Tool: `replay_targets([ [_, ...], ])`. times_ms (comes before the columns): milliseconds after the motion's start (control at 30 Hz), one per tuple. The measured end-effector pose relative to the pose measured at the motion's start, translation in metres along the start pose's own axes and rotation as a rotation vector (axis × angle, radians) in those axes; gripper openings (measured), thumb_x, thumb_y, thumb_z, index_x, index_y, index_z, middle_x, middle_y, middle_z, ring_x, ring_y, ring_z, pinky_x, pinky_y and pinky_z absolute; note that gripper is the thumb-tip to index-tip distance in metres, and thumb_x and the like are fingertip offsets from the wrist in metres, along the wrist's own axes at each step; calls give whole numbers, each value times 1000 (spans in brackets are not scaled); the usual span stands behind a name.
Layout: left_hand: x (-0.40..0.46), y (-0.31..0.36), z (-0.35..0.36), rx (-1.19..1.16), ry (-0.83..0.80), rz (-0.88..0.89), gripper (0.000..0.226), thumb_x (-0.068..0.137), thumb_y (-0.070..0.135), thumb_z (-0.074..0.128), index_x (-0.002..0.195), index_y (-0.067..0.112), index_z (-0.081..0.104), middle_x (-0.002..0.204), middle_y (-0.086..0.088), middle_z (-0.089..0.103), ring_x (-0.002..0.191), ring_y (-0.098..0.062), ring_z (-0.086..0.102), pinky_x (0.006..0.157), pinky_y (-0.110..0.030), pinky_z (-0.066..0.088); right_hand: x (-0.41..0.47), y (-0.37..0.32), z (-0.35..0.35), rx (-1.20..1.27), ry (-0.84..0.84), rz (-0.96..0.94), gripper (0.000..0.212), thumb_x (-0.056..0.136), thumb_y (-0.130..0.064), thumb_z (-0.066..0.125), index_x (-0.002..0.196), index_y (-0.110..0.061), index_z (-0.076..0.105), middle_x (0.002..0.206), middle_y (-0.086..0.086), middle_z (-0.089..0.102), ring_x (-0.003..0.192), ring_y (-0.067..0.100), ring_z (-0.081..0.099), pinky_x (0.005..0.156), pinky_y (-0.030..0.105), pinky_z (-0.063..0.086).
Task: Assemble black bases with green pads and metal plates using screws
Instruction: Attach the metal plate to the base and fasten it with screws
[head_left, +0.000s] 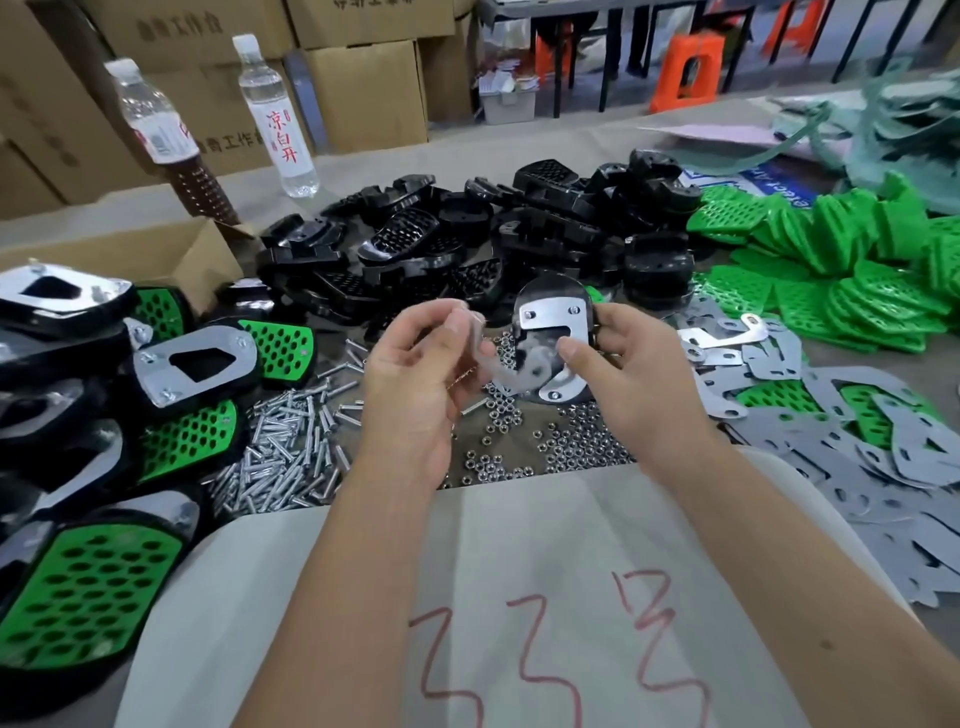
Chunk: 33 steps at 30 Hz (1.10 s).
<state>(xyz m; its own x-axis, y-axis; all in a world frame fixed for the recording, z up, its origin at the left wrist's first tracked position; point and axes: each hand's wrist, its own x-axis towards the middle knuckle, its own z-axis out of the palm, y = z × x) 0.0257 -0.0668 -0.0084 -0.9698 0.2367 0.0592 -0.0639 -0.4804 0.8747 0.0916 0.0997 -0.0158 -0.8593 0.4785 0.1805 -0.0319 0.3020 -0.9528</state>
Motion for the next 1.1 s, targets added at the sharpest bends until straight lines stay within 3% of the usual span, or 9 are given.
replay_targets([
  [100,0,-7,2,334,-47,198,21,93,8,75,85,27,79,69,0,67,61,-12,65,55,-26,56,-1,-1,0,-20,-16,-20,31,97,-18,72,127,-18,68,107,-3,78,98,16,75,89,46,61],
  [200,-1,-10,4,435,-54,300,19,91,9,78,86,28,79,67,2,68,62,-17,67,55,-34,59,-2,-2,0,-1,-44,-41,29,97,-15,71,125,-17,69,102,-3,79,94,14,76,88,46,61],
  [333,-2,-11,4,497,19,337,11,88,14,81,88,24,79,74,0,74,66,-19,71,54,-32,58,-5,-3,3,45,-87,-52,26,96,-9,71,121,-15,70,97,-3,80,90,14,77,86,47,62],
  [433,-2,-13,3,635,50,410,9,86,18,83,91,24,79,84,4,76,76,-18,71,69,-38,60,-7,-5,5,41,-106,-80,26,96,-8,72,120,-17,70,97,-5,80,89,11,77,83,42,63],
  [500,-2,-12,4,709,53,469,11,84,18,84,92,23,80,86,8,73,76,-12,66,74,-29,55,-8,-6,5,38,-116,-89,25,96,-8,72,118,-19,70,96,-6,80,87,10,77,82,39,63],
  [667,1,-6,0,790,61,554,11,82,18,86,92,17,81,87,6,73,73,-12,64,72,-25,51,-9,-7,4,64,-134,-77,27,96,-9,71,123,-12,70,99,-2,80,88,15,78,85,47,62],
  [833,0,-5,1,807,-5,543,13,82,16,86,88,26,78,84,10,71,70,-10,63,67,-21,49,-8,-4,3,111,-160,-58,24,97,-8,71,119,-15,70,91,-1,81,82,24,78,78,56,62],
  [1000,1,-4,1,810,-4,530,20,81,16,86,87,32,75,83,10,70,67,-10,62,63,-25,51,-8,-1,1,181,-195,-60,22,98,-8,68,111,-25,72,90,3,81,80,27,78,74,50,63],
  [1100,-3,-8,7,811,49,524,23,81,24,88,98,24,73,88,10,68,72,-12,65,65,-36,57,-7,1,1,202,-191,-59,21,99,-7,68,113,-22,73,91,5,81,81,30,78,76,53,63],
])
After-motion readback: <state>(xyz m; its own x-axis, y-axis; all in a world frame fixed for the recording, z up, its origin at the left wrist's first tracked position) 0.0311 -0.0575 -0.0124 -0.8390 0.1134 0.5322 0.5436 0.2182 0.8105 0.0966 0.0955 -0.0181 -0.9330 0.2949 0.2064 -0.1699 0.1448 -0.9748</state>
